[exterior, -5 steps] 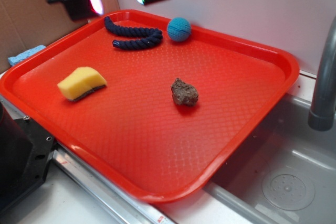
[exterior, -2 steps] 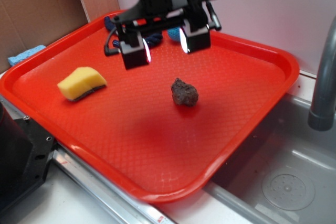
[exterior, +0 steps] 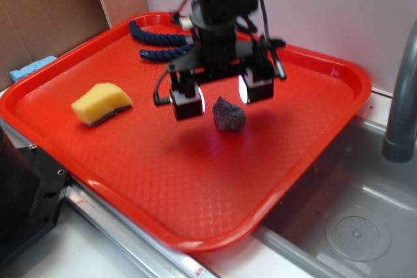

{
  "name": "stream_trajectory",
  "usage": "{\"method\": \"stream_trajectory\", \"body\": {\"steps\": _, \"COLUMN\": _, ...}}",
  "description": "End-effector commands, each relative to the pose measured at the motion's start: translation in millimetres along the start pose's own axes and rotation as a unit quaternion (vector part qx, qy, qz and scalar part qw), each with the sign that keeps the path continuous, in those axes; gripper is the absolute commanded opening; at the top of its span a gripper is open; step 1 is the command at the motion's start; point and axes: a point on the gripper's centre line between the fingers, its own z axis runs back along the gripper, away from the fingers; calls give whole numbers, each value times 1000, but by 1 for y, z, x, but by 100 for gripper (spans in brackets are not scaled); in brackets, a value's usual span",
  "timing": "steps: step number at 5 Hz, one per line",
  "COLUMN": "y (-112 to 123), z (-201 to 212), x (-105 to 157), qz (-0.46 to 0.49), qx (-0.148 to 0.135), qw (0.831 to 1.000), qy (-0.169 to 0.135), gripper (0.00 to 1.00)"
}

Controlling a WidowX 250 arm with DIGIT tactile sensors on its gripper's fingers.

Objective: Grab the rock.

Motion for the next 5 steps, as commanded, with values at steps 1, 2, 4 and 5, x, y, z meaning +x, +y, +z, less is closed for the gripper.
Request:
{"method": "stream_trajectory", "body": {"steps": 1, "y": -16, "z": -12, "x": 0, "qz": 4, "qx": -26, "qw": 1000, "qy": -6, "gripper": 48}}
{"method": "stream_trajectory", "body": {"steps": 2, "y": -11, "z": -8, "x": -3, "qz": 9, "qx": -36, "qw": 999, "qy": 10, "gripper": 0}}
{"method": "stream_trajectory", "body": {"steps": 4, "y": -2, "z": 3, "x": 0, "qz": 20, "qx": -40, "qw": 999, "qy": 10, "gripper": 0}}
{"method": "stream_trajectory", "body": {"steps": 5, "y": 2, "z": 29, "x": 15, "qz": -56, "qx": -54, "qw": 997, "qy": 20, "gripper": 0}}
